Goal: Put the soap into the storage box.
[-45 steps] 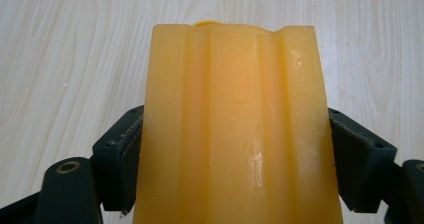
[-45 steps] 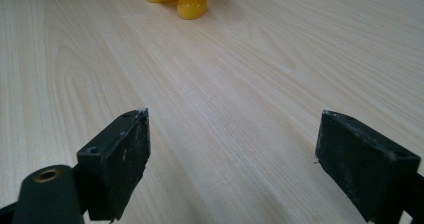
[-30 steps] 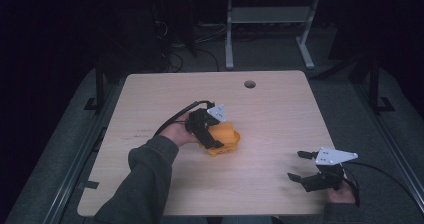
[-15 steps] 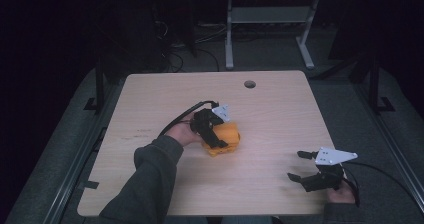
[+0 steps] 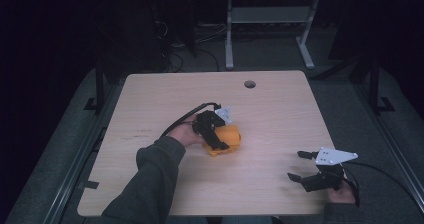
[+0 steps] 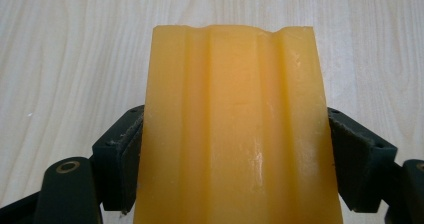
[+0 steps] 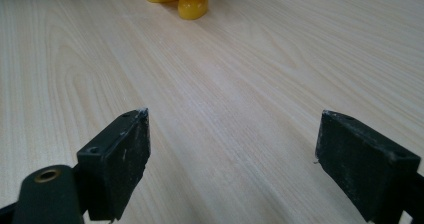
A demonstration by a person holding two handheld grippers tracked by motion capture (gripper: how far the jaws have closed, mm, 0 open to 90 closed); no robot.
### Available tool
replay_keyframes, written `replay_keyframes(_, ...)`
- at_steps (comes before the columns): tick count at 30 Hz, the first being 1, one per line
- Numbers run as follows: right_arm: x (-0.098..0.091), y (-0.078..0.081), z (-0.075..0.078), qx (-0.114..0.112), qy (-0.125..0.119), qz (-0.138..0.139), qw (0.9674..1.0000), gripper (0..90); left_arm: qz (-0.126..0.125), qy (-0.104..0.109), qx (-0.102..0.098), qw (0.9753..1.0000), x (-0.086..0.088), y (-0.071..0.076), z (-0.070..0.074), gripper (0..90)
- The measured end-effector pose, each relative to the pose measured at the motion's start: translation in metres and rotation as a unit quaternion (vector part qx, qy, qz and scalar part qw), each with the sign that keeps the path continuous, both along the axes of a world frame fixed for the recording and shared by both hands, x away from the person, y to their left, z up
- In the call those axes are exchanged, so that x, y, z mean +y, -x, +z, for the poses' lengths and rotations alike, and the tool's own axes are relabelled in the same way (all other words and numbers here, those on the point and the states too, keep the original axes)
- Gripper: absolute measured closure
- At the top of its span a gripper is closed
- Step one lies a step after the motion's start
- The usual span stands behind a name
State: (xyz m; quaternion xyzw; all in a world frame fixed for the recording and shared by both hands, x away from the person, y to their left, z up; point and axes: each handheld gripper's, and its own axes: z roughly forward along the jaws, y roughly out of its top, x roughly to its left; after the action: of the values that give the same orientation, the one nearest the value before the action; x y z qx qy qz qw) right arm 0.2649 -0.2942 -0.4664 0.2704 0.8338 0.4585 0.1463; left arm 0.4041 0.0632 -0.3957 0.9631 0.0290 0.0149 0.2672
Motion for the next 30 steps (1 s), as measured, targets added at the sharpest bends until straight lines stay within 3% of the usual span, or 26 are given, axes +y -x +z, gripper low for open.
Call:
replay_keyframes(21, 0.0008, 0.0003, 0.0, 0.004, 0.001, 0.002, 1.0, 13.7, 0.007, -0.009, -0.003, 0.9999, 0.0024, 0.0003, -0.0002, 20.1)
replay_keyframes(30, 0.0018, -0.0004, -0.0004, 0.002, 0.002, 0.005, 1.0, 13.7, 0.014, 0.005, -0.012, 0.9998, 0.0061, 0.0032, 0.008, 19.2)
